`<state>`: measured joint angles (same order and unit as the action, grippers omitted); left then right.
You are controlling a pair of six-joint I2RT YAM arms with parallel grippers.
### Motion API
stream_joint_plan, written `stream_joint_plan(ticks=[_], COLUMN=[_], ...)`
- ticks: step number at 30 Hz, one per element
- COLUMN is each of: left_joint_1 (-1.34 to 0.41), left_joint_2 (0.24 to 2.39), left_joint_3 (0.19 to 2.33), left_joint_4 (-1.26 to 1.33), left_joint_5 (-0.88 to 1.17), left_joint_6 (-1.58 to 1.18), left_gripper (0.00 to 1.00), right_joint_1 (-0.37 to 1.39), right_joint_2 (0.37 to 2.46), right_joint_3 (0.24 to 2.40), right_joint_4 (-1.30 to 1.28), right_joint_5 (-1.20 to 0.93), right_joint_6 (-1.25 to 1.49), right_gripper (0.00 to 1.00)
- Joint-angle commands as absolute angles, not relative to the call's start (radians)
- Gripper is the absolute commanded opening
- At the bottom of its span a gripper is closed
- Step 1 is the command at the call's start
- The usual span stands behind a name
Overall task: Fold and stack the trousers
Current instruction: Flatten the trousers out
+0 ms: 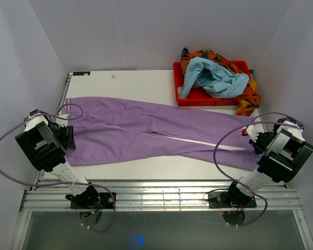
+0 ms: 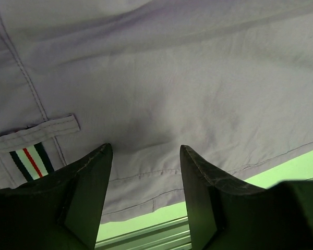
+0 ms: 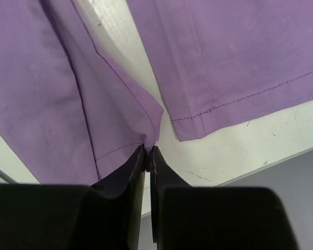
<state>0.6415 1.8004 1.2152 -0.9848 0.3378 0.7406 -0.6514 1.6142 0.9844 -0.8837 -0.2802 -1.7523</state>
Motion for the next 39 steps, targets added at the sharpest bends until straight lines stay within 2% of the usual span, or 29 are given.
stream_joint_plan(ticks=[1, 4, 8, 9, 12, 13, 14, 15, 19, 21, 24, 27, 35, 39], left_joint_1=[0.647, 0.649, 0.655, 0.657, 0.667, 0.676, 0.681, 0.689, 0.736, 0.745, 0.752, 0.752, 0.756, 0.764], left_joint_2=[1.812, 1.833, 1.871, 1.888, 1.923, 1.933, 1.943, 1.954, 2.017, 2.032, 2.036, 2.023, 2.023, 2.031], left_joint_3=[1.192, 1.172, 1.149, 1.15, 1.173, 1.181, 1.189, 1.199, 1.256, 1.269, 1.275, 1.273, 1.295, 1.313], left_joint_4=[-0.969, -0.962, -0.922, -0.914, -0.887, -0.874, -0.87, -0.867, -0.859, -0.862, -0.864, -0.861, -0.851, -0.841], left_joint_5=[0.307, 0.296, 0.261, 0.249, 0.227, 0.221, 0.215, 0.21, 0.196, 0.196, 0.202, 0.199, 0.189, 0.167], left_joint_6=[0.732, 0.723, 0.7, 0.689, 0.672, 0.661, 0.658, 0.655, 0.652, 0.655, 0.666, 0.678, 0.686, 0.706], left_gripper=[0.65, 0.6, 0.43, 0.34, 0.21, 0.1, 0.03, 0.0, 0.0, 0.0, 0.0, 0.0, 0.0, 0.0], right_joint_1=[-0.649, -0.652, -0.653, -0.655, -0.683, -0.715, -0.732, -0.754, -0.937, -0.96, -0.965, -0.962, -0.962, -0.968], right_joint_2=[1.546, 1.5, 1.46, 1.445, 1.393, 1.375, 1.355, 1.31, 1.198, 1.174, 1.17, 1.215, 1.416, 1.382], right_joint_3=[0.971, 1.026, 1.155, 1.175, 1.21, 1.204, 1.175, 1.152, 0.961, 0.854, 0.816, 0.891, 1.357, 1.324], right_joint_4=[-0.91, -0.942, -0.997, -1.006, -1.046, -1.054, -1.063, -1.086, -1.101, -1.074, -1.014, -1.044, -1.308, -1.307], right_joint_5=[-0.258, -0.293, -0.371, -0.394, -0.432, -0.443, -0.448, -0.452, -0.428, -0.382, -0.411, -0.452, -0.58, -0.548], right_joint_6=[-1.804, -1.819, -1.824, -1.835, -1.917, -1.951, -1.991, -2.034, -2.366, -2.393, -2.346, -2.286, -2.082, -2.095], right_gripper=[0.08, 0.08, 0.08, 0.08, 0.08, 0.08, 0.08, 0.08, 0.08, 0.08, 0.08, 0.08, 0.08, 0.08])
